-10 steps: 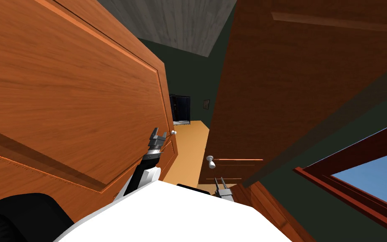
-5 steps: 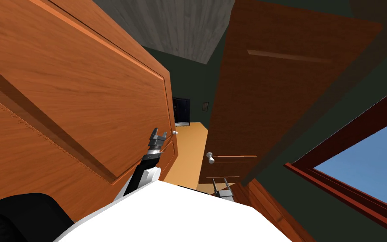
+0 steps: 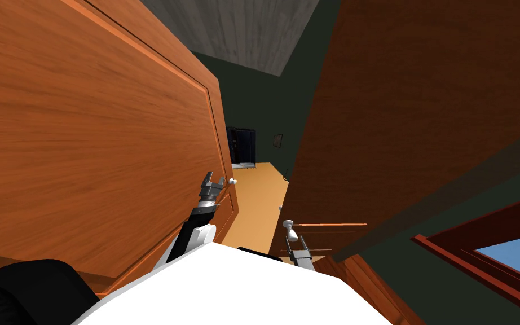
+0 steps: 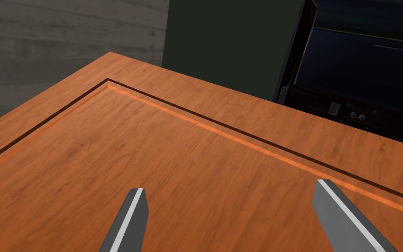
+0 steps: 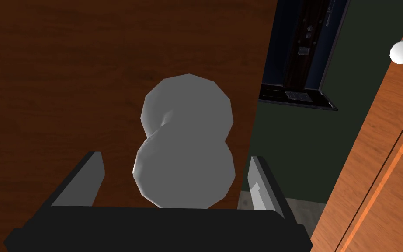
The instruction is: Push the door open
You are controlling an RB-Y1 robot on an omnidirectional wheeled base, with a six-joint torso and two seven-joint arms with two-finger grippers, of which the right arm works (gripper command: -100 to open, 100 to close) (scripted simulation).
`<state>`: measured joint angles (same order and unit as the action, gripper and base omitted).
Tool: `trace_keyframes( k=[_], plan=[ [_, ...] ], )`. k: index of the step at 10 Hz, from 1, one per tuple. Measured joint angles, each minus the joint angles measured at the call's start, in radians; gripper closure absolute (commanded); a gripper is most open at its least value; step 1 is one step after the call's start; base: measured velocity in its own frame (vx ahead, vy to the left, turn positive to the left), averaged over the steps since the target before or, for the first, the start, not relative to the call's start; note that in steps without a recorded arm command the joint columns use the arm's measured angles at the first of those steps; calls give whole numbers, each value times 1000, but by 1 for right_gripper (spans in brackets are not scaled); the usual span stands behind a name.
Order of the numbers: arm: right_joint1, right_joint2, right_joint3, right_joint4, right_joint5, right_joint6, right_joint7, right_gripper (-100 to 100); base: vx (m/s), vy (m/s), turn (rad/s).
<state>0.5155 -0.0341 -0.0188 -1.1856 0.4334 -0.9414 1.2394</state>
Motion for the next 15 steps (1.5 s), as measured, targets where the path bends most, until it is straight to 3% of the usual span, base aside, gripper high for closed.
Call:
trace_keyframes(
  k=[1, 7, 15],
  plan=[
    [-2, 1, 0, 0, 0, 1, 0, 100, -10, -2, 22],
    [0, 1, 3, 3, 2, 4, 1, 100, -12, -4, 3],
    [-12, -11, 32, 18, -80, 3, -158, 100, 30, 4, 18]
  ],
)
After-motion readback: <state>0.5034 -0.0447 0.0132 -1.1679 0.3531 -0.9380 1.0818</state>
